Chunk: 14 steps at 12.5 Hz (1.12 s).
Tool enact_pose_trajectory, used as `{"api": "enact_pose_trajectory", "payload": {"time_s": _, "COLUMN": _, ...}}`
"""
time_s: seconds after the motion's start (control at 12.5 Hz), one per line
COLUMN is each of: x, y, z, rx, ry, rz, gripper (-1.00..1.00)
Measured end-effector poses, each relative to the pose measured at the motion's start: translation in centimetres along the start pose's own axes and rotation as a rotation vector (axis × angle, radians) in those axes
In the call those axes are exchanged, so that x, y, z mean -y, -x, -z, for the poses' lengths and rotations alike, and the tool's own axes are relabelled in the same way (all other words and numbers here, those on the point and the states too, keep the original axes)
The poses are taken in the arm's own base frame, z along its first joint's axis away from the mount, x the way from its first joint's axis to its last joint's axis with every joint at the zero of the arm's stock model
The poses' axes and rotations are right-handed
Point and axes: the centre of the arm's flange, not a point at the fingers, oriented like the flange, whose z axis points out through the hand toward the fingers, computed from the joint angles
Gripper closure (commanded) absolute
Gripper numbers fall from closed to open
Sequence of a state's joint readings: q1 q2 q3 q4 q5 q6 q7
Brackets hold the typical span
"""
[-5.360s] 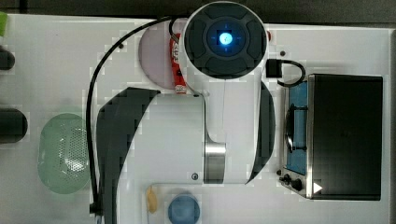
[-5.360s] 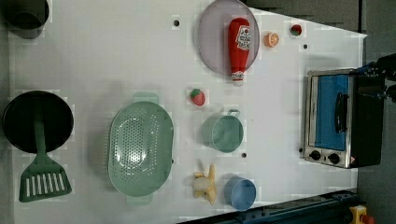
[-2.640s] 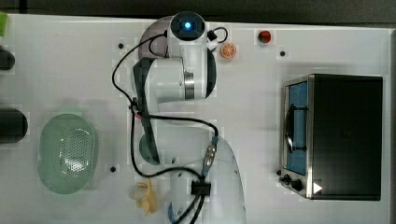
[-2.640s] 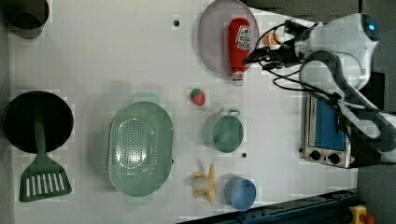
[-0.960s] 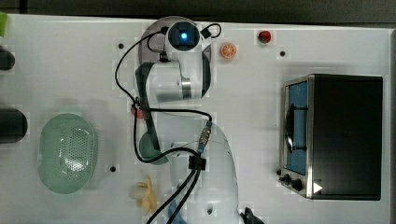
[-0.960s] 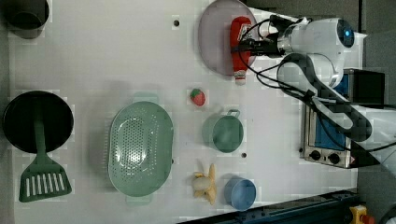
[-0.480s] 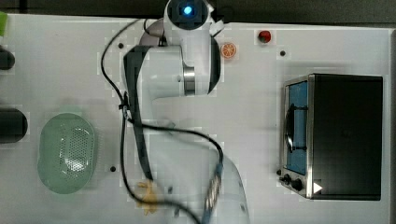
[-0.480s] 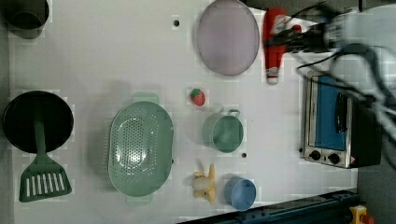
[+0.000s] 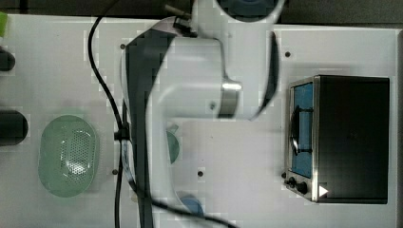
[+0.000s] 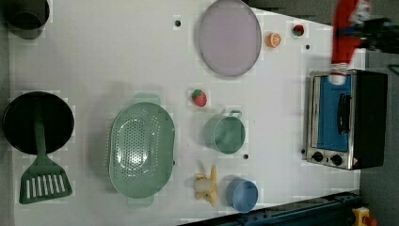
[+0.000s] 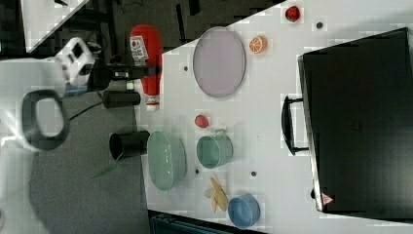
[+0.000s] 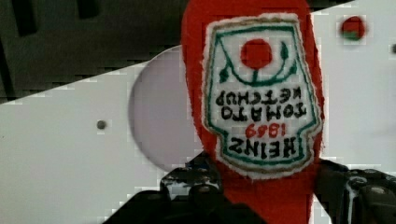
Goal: Pick ketchup from plate and place it on table.
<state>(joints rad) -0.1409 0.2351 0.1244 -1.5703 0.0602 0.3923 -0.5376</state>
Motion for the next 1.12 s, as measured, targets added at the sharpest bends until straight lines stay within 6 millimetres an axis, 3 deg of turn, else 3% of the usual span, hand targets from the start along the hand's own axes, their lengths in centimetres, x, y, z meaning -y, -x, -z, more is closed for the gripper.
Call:
{"api": "enact_pose_trajectory", "payload": {"time_s": 0.16, "x": -2.3, "y": 1.2, "z": 1.5, "rx": 0.042, "ry": 0.019, "rz": -0.037, "gripper": -0.16}}
{"api": "enact_pose_trajectory", "payload": {"time_s": 0.32, "x": -4.7, "y": 2.7, "z": 0.2, "rx": 0.087, "ry": 0.043, "rz": -0.082, "gripper": -0.16}}
{"api": "enact_pose_trajectory", "payload": {"time_s": 0.72, "x": -8.8, "y": 8.9, "z": -8.5, "rx": 0.231, "ry": 0.097, "rz": -0.205, "gripper": -0.16}}
{"api": "enact_pose_trajectory", "payload": {"time_s": 0.88, "x": -9.3, "y": 11.4, "z": -11.4, "rx": 0.235, "ry": 0.106, "rz": -0.233, "gripper": -0.16}}
{"api": "enact_pose_trajectory", "payload": {"time_s": 1.12, "x": -8.4, "y": 14.5, "z": -14.3, "rx": 0.207, "ry": 0.121, "rz": -0.208, "gripper": -0.16}}
